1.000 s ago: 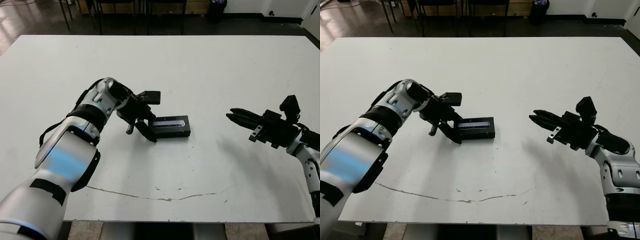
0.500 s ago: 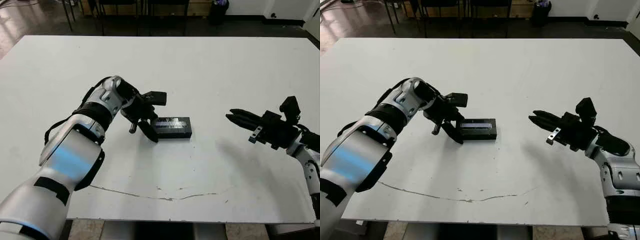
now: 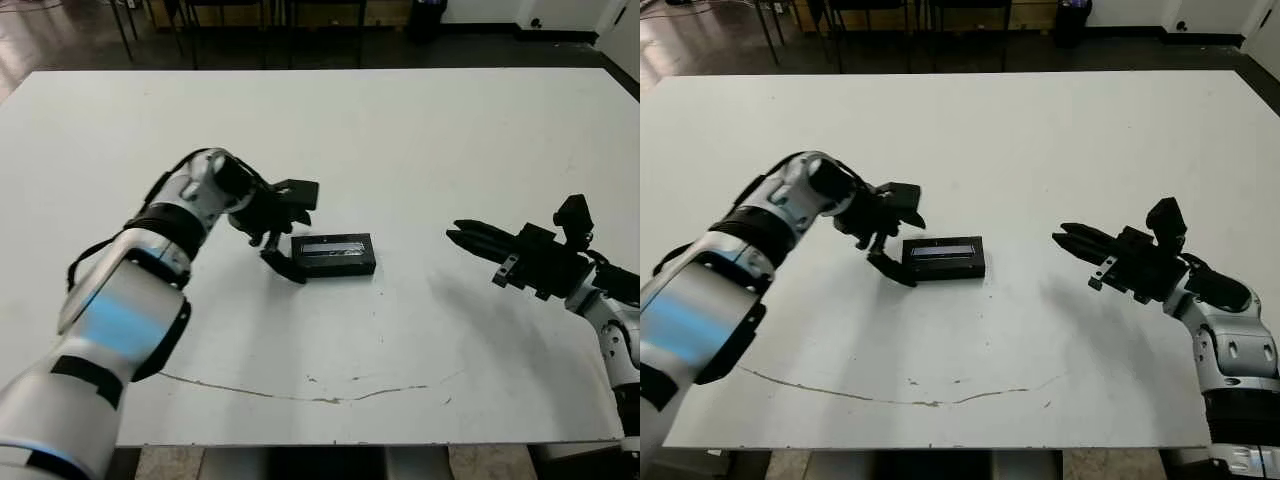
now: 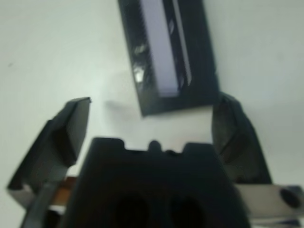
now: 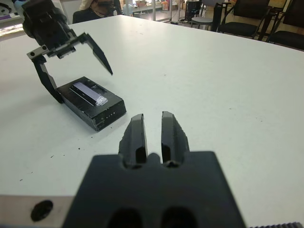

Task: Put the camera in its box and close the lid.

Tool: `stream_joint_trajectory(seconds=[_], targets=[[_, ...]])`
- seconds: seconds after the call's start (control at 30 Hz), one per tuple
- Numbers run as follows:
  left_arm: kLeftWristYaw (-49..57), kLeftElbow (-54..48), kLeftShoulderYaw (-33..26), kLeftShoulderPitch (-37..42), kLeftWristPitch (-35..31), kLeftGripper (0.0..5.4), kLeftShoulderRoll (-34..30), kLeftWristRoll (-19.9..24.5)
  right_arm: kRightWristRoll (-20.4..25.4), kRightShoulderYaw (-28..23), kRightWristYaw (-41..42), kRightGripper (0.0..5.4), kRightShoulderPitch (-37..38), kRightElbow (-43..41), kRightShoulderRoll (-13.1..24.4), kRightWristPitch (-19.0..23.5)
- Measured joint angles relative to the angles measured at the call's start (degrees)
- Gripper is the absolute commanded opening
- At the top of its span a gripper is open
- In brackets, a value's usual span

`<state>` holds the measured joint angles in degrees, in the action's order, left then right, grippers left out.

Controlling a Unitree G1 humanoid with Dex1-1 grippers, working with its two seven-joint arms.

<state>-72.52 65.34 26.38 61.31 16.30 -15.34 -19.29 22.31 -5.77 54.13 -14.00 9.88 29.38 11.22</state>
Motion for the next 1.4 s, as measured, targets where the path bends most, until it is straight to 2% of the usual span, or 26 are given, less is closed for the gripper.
stream_joint_trajectory(seconds=[0.07, 0.5, 0.63, 0.7, 0.8, 0.9, 1.0, 1.1, 1.23, 1.4], targets=[[0.21, -1.23, -0.57, -1.09, 0.08, 5.35, -2.5, 0.23, 0.46, 0.01, 0.02, 0.0, -0.07, -0.01, -0.1, 0.43], [-5.96, -18.23, -2.83, -11.88, -4.24, 5.38, -19.59, 3.76, 0.59, 1.11, 0.42, 0.0, -1.68, 1.69, -0.63, 0.42], [-3.16, -25.75, -8.88, -18.35, -5.84, 5.38, -22.55, 9.1, 0.51, 1.09, -0.39, 0.0, -1.81, 1.42, -1.76, -0.56], [0.93, -33.21, -15.67, -22.38, -12.71, 5.15, -22.31, 15.93, 0.35, 1.02, -1.84, 0.0, -1.81, 0.86, -2.54, -1.15], [12.75, -48.25, -26.19, -30.18, -19.69, 4.52, -17.83, 25.66, 0.11, 0.93, -3.87, 0.0, -1.67, -0.26, -2.63, -1.5], [27.11, -63.91, -29.4, -39.72, -22.97, 3.84, -8.11, 29.52, 0.09, 0.84, -5.5, 0.0, -1.47, -0.71, -3.16, -1.85], [39.92, -76.04, -26.9, -47.55, -28.77, 3.08, 1.92, 29.95, -0.4, 0.83, -7.36, 0.0, -1.07, -0.7, -4.45, -2.67], [49.56, -82.1, -22.71, -50.6, -34.21, 2.39, 9.22, 29.1, -0.92, 0.84, -8.89, 0.0, -0.86, -0.81, -5.35, -3.31], [58.24, -84.62, -17.84, -51.78, -39.86, 1.41, 16.26, 28.11, -1.91, 0.85, -11.85, 0.0, 0.58, -2.63, -6.48, -3.64], [65.05, -84.58, -12.82, -52.06, -45.99, 0.18, 21.06, 26.13, -2.6, 0.81, -14.25, 0.0, 1.85, -4.77, -6.47, -3.46]])
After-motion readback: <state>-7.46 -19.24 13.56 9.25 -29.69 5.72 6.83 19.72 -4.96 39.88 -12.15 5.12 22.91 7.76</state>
